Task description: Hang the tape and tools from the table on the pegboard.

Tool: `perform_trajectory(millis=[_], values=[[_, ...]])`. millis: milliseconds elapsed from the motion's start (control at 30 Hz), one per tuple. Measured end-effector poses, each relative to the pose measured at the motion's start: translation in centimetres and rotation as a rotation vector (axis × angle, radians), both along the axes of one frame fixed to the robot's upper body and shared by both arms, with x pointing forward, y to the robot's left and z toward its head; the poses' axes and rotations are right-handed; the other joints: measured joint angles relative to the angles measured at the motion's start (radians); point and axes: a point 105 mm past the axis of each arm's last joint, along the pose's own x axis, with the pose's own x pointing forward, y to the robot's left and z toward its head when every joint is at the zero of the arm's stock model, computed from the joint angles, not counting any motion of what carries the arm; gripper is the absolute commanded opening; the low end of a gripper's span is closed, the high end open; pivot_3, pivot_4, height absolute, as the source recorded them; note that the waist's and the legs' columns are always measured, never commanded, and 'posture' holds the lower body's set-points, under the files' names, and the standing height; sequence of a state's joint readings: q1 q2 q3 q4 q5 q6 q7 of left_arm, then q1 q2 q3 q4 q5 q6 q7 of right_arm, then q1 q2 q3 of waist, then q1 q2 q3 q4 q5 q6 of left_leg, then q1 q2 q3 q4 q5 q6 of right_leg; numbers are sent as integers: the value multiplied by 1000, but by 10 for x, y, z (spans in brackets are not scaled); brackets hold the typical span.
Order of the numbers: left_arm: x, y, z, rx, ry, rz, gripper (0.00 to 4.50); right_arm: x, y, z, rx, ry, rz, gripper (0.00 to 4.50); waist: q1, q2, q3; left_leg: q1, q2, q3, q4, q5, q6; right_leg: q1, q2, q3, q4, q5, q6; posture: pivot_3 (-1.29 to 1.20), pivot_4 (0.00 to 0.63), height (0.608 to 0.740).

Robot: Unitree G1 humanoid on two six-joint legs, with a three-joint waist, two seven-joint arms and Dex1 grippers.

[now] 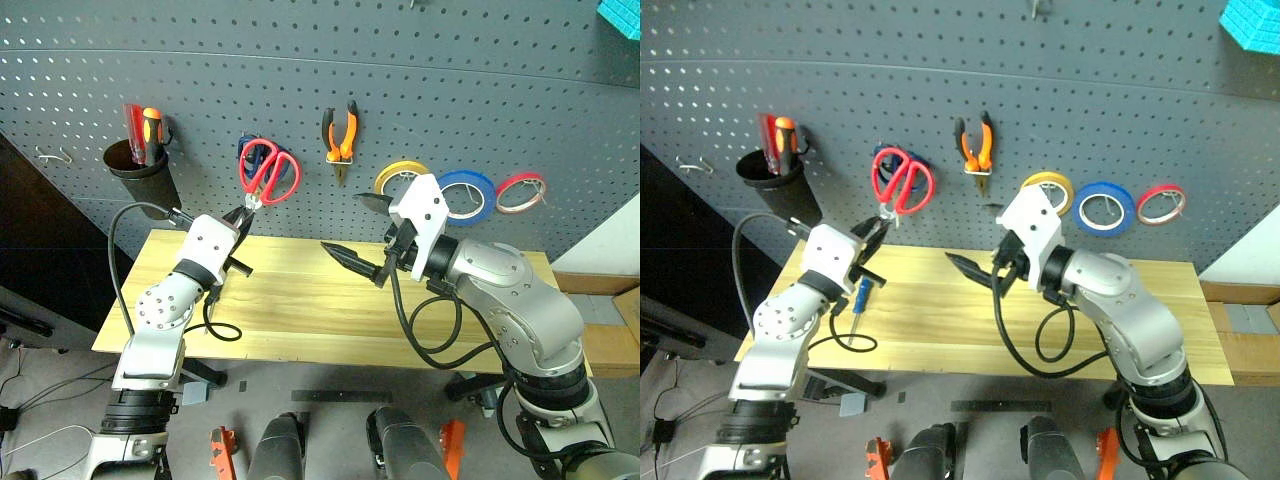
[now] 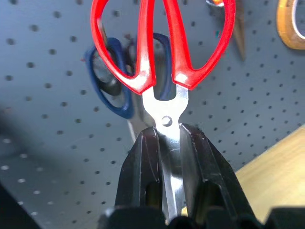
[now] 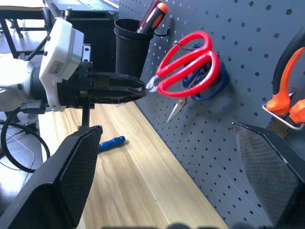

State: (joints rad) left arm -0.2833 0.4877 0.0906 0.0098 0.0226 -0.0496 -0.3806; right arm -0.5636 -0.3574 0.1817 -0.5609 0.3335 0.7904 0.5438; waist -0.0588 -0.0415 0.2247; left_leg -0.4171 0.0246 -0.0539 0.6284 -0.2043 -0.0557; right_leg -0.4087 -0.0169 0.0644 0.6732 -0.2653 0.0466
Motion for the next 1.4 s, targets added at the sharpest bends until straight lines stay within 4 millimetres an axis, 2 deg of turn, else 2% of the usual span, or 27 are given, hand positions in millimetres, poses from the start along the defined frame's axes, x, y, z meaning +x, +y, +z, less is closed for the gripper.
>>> perform_trajectory(millis=[333,633,700,767,833,1067,1133,1233,1400], values=[[8,13,-18,-24,94,71,238,0,2,2,14,-12,8,4500,-1,0,0,0,0,0,0,0,0,0,0,0,0,0,0,-72,195,740],[9,5,-27,-72,142,33,3206,0,7,2,35,-10,16,4500,-1,0,0,0,0,0,0,0,0,0,0,0,0,0,0,-76,199,740],[9,1,-35,-108,183,29,3855,0,9,-4,59,33,14,4500,-1,0,0,0,0,0,0,0,0,0,0,0,0,0,0,-74,202,740],[5,4,-51,-124,246,47,4456,1,6,-20,55,104,-2,4500,-1,0,0,0,0,0,0,0,0,0,0,0,0,0,0,-75,205,740],[2,10,-68,-131,322,86,4456,1,4,-31,47,149,-23,4500,-2,1,0,0,0,0,0,0,0,0,0,0,1,0,0,-74,208,740],[-12,42,-130,-175,663,297,4456,-10,23,-60,-29,274,-16,4500,-13,2,1,0,1,0,0,0,0,-1,3,0,1,-3,4,-81,225,740],[-17,56,-144,-204,748,371,4456,-4,29,-66,-32,326,-73,4500,-17,2,2,0,1,-1,0,0,0,-1,4,0,2,-3,4,-83,226,740],[-16,70,-148,-255,798,440,4456,6,40,-65,-36,374,-137,4500,-20,2,3,0,1,-2,1,0,-1,-2,4,0,3,-3,4,-84,232,740],[1,90,-132,-314,797,506,4456,12,56,-70,-90,403,-146,4500,-22,2,3,0,2,-1,0,0,-1,-2,4,0,3,-3,4,-83,241,740]])
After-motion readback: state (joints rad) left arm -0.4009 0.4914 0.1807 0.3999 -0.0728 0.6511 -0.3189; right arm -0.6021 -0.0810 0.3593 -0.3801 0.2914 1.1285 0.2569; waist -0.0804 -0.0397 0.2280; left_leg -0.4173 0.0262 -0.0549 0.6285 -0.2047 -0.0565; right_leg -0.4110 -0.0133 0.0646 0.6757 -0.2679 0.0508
